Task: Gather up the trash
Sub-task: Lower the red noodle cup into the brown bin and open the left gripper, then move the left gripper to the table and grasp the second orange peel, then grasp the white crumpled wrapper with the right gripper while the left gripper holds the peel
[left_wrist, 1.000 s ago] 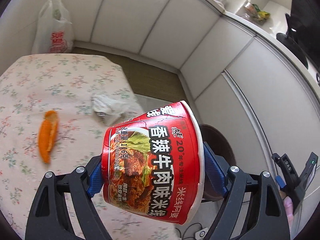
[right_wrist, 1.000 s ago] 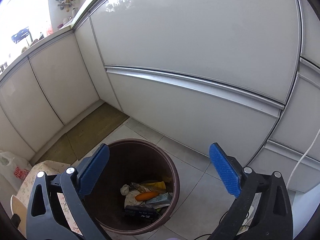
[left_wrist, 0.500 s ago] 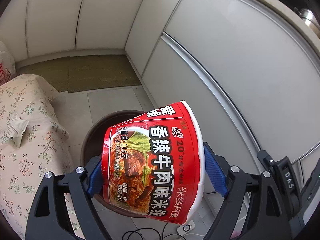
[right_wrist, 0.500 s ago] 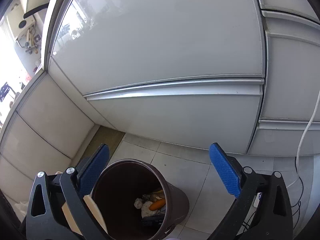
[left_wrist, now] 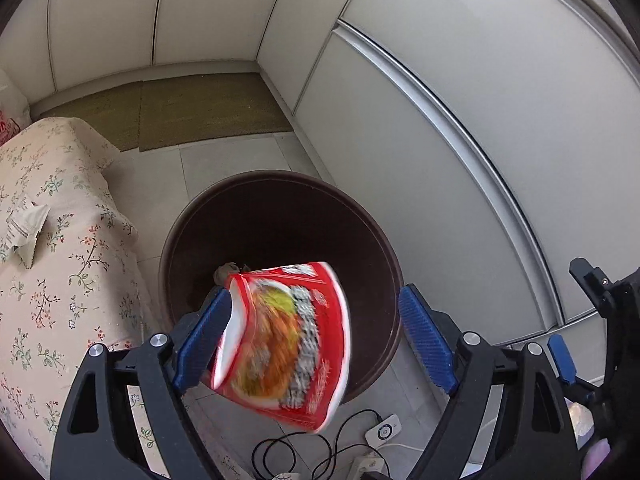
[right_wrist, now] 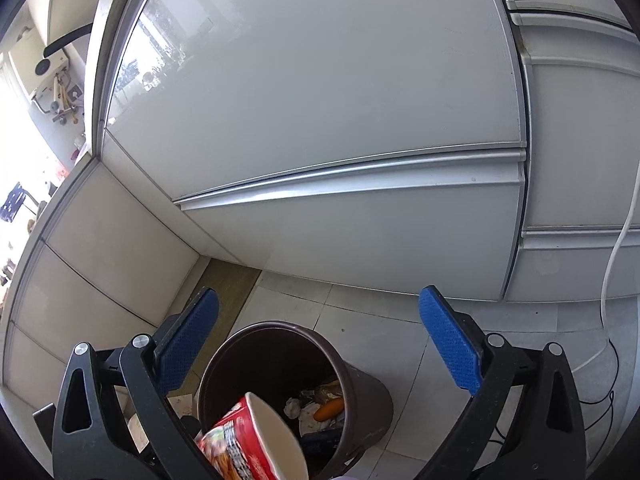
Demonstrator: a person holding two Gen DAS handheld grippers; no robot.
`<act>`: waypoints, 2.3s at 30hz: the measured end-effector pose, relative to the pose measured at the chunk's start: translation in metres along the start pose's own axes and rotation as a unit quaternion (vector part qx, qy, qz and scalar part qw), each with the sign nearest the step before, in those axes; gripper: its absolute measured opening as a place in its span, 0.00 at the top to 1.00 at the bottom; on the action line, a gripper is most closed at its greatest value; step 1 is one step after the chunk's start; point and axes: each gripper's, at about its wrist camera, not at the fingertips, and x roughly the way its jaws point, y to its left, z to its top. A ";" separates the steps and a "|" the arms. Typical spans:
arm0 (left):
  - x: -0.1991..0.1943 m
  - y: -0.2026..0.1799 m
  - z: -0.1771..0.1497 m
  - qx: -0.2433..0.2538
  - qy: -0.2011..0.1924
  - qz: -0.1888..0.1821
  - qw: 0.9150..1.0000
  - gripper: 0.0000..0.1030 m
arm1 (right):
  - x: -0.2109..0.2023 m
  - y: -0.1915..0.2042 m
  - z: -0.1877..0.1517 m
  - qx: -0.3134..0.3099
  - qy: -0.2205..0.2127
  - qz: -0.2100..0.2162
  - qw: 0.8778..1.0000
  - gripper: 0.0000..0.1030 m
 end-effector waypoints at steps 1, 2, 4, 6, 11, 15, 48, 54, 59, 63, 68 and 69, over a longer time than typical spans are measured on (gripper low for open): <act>-0.004 0.002 0.000 -0.001 -0.002 -0.009 1.000 0.15 | 0.000 0.002 -0.001 -0.003 0.002 0.002 1.000 0.07; -0.009 0.007 0.000 -0.006 -0.005 -0.024 1.000 0.14 | 0.000 0.004 -0.002 -0.005 0.003 0.003 1.000 0.07; -0.017 0.019 0.003 -0.020 -0.008 -0.031 0.999 0.14 | 0.001 0.008 -0.004 -0.009 0.006 0.006 1.000 0.07; -0.029 0.030 0.005 -0.028 -0.019 -0.021 0.999 0.14 | 0.000 0.012 -0.006 -0.012 0.009 0.010 1.000 0.07; -0.062 0.078 0.005 -0.053 -0.054 0.074 0.994 0.14 | -0.001 0.031 -0.015 -0.040 0.016 0.018 0.999 0.07; -0.075 0.143 -0.001 -0.118 -0.054 0.138 0.982 0.14 | -0.002 0.052 -0.029 -0.072 0.031 0.033 0.996 0.07; -0.075 0.365 -0.073 -0.208 0.045 0.281 0.936 0.70 | -0.014 0.202 -0.159 -0.309 0.096 0.099 0.941 0.07; -0.098 0.367 -0.089 -0.231 0.030 0.229 0.945 0.77 | -0.015 0.216 -0.179 -0.327 0.108 0.108 0.933 0.07; -0.151 0.366 -0.116 -0.246 -0.024 0.177 0.953 0.78 | -0.017 0.238 -0.212 -0.379 0.123 0.121 0.909 0.07; -0.208 0.373 -0.141 -0.282 -0.086 0.132 0.946 0.78 | -0.010 0.258 -0.254 -0.448 0.151 0.132 0.871 0.07; -0.246 0.393 -0.156 -0.302 -0.140 0.136 0.933 0.78 | 0.016 0.277 -0.303 -0.455 0.254 0.177 0.835 0.07; -0.249 0.398 -0.157 -0.311 -0.137 0.121 0.933 0.78 | 0.022 0.280 -0.308 -0.440 0.273 0.185 0.835 0.07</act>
